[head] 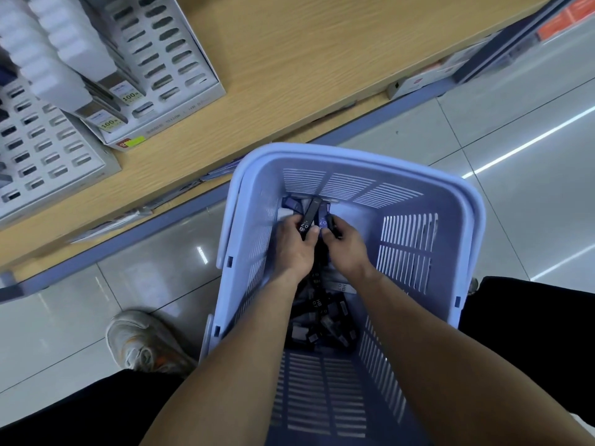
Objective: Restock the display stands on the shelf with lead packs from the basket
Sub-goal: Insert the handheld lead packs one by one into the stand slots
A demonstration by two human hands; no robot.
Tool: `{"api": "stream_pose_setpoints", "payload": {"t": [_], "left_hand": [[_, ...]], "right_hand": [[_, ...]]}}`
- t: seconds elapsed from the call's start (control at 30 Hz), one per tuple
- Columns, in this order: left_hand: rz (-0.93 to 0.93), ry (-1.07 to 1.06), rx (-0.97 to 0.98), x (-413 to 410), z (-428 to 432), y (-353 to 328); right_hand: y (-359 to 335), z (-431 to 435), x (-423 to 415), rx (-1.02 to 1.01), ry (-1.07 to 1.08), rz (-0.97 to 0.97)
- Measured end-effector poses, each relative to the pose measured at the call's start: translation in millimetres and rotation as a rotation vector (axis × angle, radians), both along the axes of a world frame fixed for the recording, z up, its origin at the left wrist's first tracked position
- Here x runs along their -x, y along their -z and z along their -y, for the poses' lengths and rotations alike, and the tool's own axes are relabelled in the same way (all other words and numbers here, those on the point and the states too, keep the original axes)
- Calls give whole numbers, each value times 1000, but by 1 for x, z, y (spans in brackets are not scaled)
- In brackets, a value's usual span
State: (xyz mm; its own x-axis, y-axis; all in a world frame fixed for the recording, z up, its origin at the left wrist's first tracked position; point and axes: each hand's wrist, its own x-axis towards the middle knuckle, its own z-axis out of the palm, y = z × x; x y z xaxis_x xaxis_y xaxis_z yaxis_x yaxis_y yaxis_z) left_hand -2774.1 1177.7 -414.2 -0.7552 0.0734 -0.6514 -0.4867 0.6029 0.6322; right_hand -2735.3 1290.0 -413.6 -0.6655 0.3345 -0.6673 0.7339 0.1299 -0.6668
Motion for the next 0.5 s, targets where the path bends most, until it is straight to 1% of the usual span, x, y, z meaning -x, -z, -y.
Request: {"api": "stream_pose_setpoints", "payload": {"t": [0.07,0.17,0.23,0.4,0.5], "left_hand": [[12,-19,-24,1,-1,-2],[77,-81,-85,4,-3,-7],[113,-84,-100,3,-4,-6],[110,-144,-188,2,-6,-2],[115,-161,-198,0,-7,-5]], "right_hand": [[0,1,0,53,65,-5],[-2,1,1,111,111,-19],[-4,0,1,166,149,-27],[-3,2,2,221,213,7],[-3,1,-3,277,274,-6]]}}
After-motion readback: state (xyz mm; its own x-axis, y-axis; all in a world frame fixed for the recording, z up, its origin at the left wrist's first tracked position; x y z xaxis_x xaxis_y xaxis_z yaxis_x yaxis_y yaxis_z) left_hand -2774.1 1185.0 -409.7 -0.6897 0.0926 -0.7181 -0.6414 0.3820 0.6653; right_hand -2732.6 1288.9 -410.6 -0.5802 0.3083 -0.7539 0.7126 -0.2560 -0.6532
